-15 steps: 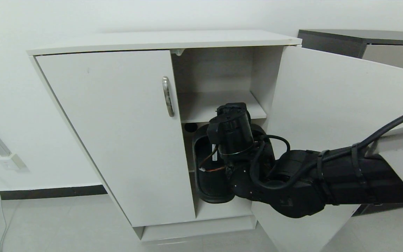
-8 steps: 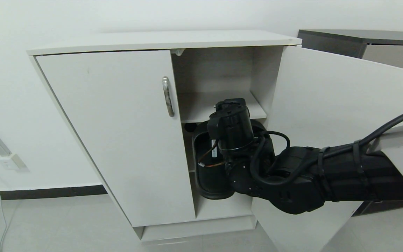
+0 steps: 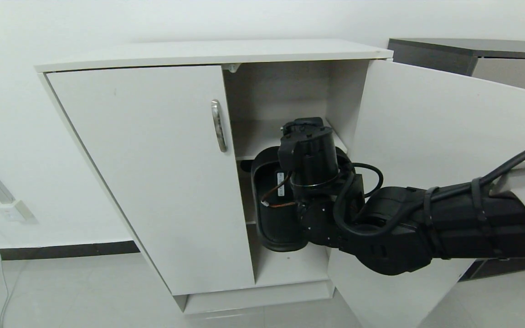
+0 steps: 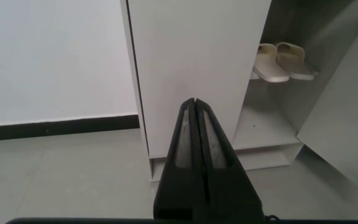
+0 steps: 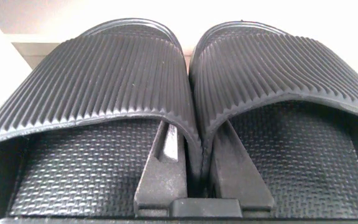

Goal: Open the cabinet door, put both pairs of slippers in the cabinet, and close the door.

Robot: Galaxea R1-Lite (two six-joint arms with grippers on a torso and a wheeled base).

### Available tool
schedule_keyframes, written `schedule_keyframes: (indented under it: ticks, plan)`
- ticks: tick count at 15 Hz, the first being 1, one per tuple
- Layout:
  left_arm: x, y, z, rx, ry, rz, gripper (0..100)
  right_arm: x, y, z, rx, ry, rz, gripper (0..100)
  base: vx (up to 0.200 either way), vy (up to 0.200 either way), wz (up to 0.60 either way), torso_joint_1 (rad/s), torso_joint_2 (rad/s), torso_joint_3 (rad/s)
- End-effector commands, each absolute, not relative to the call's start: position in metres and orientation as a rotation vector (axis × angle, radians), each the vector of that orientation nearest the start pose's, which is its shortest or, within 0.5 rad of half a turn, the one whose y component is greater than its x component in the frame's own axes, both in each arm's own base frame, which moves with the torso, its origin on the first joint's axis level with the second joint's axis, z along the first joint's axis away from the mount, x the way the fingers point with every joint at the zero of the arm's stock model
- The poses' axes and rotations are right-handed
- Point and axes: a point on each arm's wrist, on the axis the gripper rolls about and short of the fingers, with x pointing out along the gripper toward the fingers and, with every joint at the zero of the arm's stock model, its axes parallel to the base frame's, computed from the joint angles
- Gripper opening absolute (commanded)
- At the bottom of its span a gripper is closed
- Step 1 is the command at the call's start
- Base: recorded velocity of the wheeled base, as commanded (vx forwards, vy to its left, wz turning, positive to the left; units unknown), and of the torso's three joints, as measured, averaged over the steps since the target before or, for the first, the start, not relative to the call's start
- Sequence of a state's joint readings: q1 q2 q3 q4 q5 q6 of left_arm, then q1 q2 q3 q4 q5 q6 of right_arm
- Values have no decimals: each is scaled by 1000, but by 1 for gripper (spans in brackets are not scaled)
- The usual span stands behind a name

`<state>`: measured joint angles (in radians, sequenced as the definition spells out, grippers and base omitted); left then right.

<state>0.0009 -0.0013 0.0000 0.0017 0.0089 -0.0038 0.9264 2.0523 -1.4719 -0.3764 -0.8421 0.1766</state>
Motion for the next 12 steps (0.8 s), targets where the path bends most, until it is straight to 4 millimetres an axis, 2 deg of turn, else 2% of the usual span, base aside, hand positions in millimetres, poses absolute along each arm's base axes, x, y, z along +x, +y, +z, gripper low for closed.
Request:
schedule_keyframes:
  ticks: [1, 8, 12]
  plan:
    - [-23, 0, 75, -5, 2, 9, 0, 265, 324, 216, 23, 132, 73, 0, 0, 0, 0, 0, 0, 0]
    - [-23, 0, 75, -5, 2, 9, 0, 262, 326, 217, 22, 131, 80, 0, 200, 0, 0, 4, 4, 5]
    - [-23, 0, 75, -5, 2, 11, 0, 258, 328, 216, 15, 135, 89, 0, 0, 0, 0, 0, 0, 0]
